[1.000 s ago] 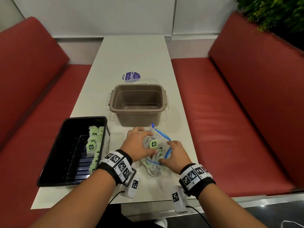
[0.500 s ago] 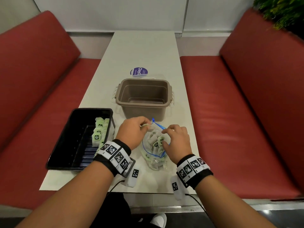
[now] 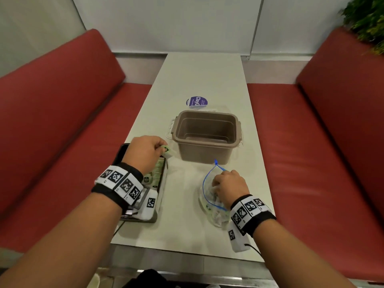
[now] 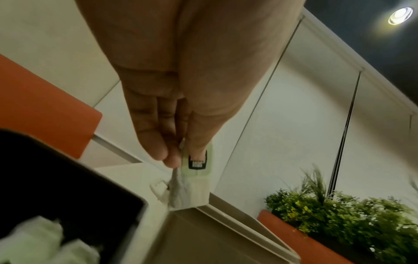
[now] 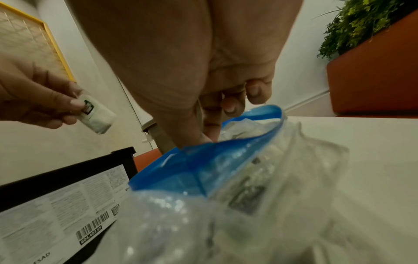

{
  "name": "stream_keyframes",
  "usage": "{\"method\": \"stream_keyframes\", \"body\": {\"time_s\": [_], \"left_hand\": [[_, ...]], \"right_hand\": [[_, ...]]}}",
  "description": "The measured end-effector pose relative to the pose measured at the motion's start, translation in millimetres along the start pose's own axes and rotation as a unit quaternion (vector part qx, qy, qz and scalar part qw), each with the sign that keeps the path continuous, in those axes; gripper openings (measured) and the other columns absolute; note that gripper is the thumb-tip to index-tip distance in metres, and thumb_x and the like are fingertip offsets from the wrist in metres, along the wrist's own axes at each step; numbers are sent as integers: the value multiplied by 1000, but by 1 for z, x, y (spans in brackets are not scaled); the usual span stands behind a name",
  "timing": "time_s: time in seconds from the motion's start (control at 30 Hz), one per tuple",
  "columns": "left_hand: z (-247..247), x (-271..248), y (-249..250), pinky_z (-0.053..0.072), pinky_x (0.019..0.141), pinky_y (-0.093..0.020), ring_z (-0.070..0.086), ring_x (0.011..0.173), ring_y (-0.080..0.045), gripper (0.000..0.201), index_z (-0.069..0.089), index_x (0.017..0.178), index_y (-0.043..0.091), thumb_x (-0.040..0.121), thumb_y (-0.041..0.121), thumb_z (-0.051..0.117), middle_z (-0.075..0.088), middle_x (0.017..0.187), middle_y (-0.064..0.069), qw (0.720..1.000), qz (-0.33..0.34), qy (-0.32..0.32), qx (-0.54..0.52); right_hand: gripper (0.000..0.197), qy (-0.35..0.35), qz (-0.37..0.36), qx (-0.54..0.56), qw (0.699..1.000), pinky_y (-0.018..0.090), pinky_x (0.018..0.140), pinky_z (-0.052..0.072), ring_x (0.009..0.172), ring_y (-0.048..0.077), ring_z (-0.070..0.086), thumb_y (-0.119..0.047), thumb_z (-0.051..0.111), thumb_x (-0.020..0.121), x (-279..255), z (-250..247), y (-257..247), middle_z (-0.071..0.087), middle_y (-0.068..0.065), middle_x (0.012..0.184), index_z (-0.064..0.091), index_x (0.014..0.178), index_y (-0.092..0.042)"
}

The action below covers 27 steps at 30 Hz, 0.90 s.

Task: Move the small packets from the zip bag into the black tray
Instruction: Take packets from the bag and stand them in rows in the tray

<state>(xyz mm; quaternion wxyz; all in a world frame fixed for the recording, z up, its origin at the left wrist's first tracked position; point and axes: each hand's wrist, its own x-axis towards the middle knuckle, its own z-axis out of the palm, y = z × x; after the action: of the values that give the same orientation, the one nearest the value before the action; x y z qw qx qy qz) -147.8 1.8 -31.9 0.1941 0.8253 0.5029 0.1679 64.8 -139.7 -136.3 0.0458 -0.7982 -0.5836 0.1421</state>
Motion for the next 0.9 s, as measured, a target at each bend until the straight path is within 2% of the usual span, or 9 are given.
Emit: {"method": "stream_keyframes", "body": {"time_s": [0.1, 0.2, 0.27, 0.37, 0.47, 0.57, 0.67, 0.77, 0.9], "left_hand": [[-18, 15, -27, 45, 76, -22, 62, 80, -13, 13, 76, 89, 23, 90, 15, 67, 68, 76, 8, 995, -23, -52, 77], [-23, 30, -50, 52, 83, -27, 66, 94, -20, 16, 77, 96, 23, 89, 14, 65, 73, 96, 0, 977, -32, -127, 168], [-19, 37, -58, 53, 82, -26, 67, 94, -19, 14, 77, 96, 24, 86, 16, 70, 73, 99, 2, 961, -37, -172, 212], [-5, 43, -64, 55, 83, -27, 68, 91, -17, 16, 78, 94, 20, 78, 19, 80, 74, 96, 4, 929, -50, -264, 256], [14, 44, -72, 58, 83, -31, 70, 90, -20, 26, 76, 95, 13, 75, 28, 83, 74, 95, -2, 891, -49, -336, 301], [29, 47, -84, 55, 83, -26, 69, 101, -20, 26, 72, 106, 11, 85, 26, 72, 72, 108, -4, 887, -31, -331, 319], [37, 48, -89, 51, 85, -26, 66, 108, -19, 28, 70, 113, 12, 88, 25, 68, 69, 116, -4, 884, -11, -336, 324], [39, 50, -88, 51, 83, -25, 67, 107, -19, 29, 71, 111, 13, 87, 28, 69, 70, 114, -3, 877, -13, -355, 325], [57, 58, -96, 54, 86, -32, 66, 104, -21, 49, 71, 111, 19, 78, 54, 70, 70, 110, 3, 855, 13, -383, 349]], "right_hand": [[16, -7, 21, 14, 1000, 36, 81, 46, 99, 25, 51, -18, 55, 87, 0, -9, -5, 65, -1, 99, 68, 92, -25], [13, 7, 62, 65, 996, 37, 76, 48, 90, 27, 53, -15, 49, 88, 0, -20, -11, 65, 3, 87, 58, 83, -22], [10, 26, 78, 91, 992, 36, 69, 48, 80, 28, 57, -14, 48, 88, -1, -27, -16, 64, 5, 79, 53, 81, -19], [6, 63, 89, 140, 984, 33, 62, 40, 74, 31, 56, -12, 50, 90, -4, -36, -25, 63, 8, 77, 51, 85, -15], [10, 87, 116, 225, 964, 28, 67, 41, 78, 27, 60, -16, 51, 95, -6, -41, -34, 68, 8, 90, 58, 102, -18], [21, 90, 127, 269, 950, 25, 67, 44, 79, 22, 61, -15, 49, 98, -9, -40, -45, 67, 7, 99, 60, 114, -21], [22, 78, 133, 304, 940, 22, 50, 44, 71, 21, 64, -8, 49, 93, -12, -40, -54, 66, 4, 89, 62, 99, -24], [23, 62, 134, 335, 931, 27, 56, 47, 74, 23, 66, -2, 50, 83, -15, -39, -60, 71, 5, 81, 63, 85, -21], [17, 41, 150, 443, 883, 33, 61, 49, 67, 24, 64, -3, 47, 88, -15, -33, -70, 72, 11, 69, 61, 83, -11]]}}
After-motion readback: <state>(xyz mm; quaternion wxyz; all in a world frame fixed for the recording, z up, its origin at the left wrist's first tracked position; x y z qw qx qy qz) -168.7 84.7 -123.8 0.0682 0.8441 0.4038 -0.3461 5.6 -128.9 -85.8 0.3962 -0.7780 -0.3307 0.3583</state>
